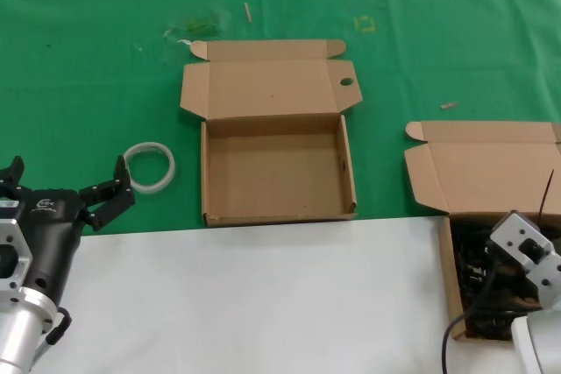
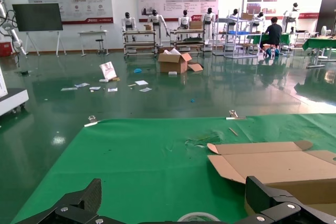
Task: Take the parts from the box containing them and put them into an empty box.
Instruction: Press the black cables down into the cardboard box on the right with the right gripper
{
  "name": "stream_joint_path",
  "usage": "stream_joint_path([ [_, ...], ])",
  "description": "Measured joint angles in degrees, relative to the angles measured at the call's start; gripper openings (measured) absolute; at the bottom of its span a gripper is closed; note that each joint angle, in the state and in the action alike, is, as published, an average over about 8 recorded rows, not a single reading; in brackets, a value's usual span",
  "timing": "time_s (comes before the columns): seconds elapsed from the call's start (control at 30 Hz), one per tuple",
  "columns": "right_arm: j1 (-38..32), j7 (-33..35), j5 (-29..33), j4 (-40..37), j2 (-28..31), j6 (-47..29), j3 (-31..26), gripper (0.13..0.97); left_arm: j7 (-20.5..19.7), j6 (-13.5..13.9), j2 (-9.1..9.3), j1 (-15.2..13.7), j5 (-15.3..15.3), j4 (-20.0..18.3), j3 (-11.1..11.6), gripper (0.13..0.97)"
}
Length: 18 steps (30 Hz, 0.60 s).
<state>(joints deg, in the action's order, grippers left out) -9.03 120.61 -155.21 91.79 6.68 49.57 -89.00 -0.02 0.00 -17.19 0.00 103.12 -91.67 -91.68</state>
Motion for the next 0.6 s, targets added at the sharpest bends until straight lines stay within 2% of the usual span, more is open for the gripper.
stream_joint_path([
  [0.2,-1.23,-0.15,-0.21,-2.68,0.00,-1.64,-0.45,0.924,0.00,0.00,0.00,0.00,0.00,0.00,0.00,0.966],
  [0.47,-1.58,-0.23,-0.91,-4.46,0.00,-2.96,-0.55,0.817,0.00,0.00,0.00,0.00,0.00,0.00,0.00,0.966],
  [0.6,-1.19,-0.06,-1.34,-4.22,0.00,-3.10,-0.26,0.817,0.00,0.00,0.00,0.00,0.00,0.00,0.00,0.966],
])
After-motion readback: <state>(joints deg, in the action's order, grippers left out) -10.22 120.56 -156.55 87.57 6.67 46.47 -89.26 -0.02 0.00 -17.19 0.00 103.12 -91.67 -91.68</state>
